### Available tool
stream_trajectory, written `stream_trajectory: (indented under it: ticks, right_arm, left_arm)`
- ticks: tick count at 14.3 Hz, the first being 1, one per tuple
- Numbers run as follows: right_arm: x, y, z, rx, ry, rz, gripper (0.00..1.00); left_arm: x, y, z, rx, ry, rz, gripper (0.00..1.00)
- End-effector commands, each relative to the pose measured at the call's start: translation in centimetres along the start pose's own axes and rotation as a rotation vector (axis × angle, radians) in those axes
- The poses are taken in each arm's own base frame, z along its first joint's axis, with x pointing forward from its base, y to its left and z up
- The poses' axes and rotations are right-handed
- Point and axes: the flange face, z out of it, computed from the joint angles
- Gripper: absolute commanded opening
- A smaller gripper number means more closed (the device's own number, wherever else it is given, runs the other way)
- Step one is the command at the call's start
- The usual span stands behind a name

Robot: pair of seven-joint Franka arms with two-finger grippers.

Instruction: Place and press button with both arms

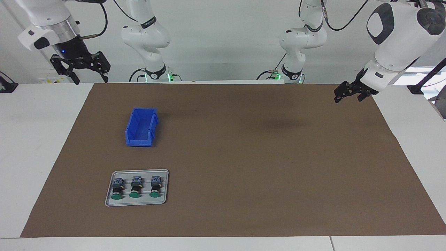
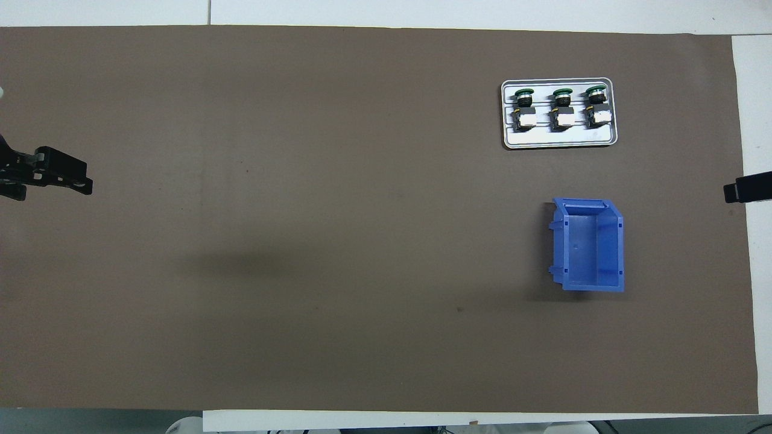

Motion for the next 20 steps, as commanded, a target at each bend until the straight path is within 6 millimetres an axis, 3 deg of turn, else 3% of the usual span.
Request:
stream_trajectory:
  ticks: [1, 3, 5, 7, 12, 15, 18, 20]
  right_arm:
    - [-0.6, -0.1, 0.1, 0.02, -0.007, -0.02, 0.99]
    - [-1.4, -0.1, 0.9, 0.025, -0.028, -0.04, 0.99]
    - [-0.8, -0.4, 1.5, 0.018, 0.018, -0.122, 0.98]
    - [0.0, -0.7, 3.4, 0.012, 0.05, -0.112, 0.97]
    - [4.9, -4.3, 9.1, 0.01, 0.113, -0.064, 0.98]
    - [7.2, -4.6, 11.0, 0.011, 0.167, -0.02, 0.96]
    - [10.0, -5.2, 14.5, 0.013, 0.204, -0.02, 0.96]
    - [11.5, -7.6, 16.9, 0.026, 0.219, 0.02, 0.96]
  left_arm:
    - [-0.5, -0.2, -0.1, 0.004, 0.012, 0.005, 1.0]
    - [-0.5, -0.2, -0.1, 0.004, 0.012, 0.005, 1.0]
    - [-0.5, -0.2, -0.1, 0.005, 0.012, 0.003, 1.0]
    - [-0.5, -0.2, -0.1, 0.004, 0.012, 0.003, 1.0]
    - [-0.5, -0.2, -0.1, 0.004, 0.011, 0.005, 1.0]
    - [-0.5, -0.2, -0.1, 0.004, 0.012, 0.005, 1.0]
    - [-0.5, -0.2, -0.1, 0.004, 0.011, 0.005, 1.0]
    - [-0.5, -0.2, -0.1, 0.004, 0.011, 0.003, 1.0]
